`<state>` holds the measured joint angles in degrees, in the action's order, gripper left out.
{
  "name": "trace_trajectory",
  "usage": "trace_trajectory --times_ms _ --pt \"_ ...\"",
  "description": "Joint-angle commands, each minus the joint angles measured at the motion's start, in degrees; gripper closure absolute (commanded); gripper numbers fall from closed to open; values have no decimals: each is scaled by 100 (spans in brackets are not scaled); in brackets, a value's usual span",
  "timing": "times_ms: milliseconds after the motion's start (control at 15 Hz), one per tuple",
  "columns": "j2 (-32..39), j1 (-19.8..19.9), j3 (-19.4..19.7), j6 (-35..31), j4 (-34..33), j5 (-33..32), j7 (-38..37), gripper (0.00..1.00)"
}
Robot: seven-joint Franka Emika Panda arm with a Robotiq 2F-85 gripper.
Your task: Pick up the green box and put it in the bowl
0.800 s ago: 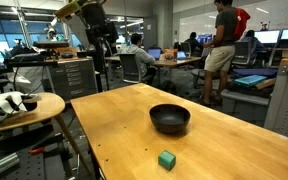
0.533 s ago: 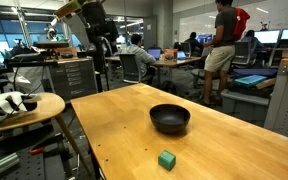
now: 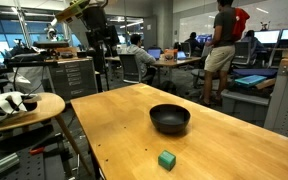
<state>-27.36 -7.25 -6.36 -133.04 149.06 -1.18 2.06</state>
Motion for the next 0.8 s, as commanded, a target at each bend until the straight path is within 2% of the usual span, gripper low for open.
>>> trace_trajectory --times_ms 0,267,733 --pt "107 164 127 -199 40 -221 109 0" --pt "226 390 275 -500 164 -572 202 0" --pt "621 684 733 -1087 469 -1001 942 0"
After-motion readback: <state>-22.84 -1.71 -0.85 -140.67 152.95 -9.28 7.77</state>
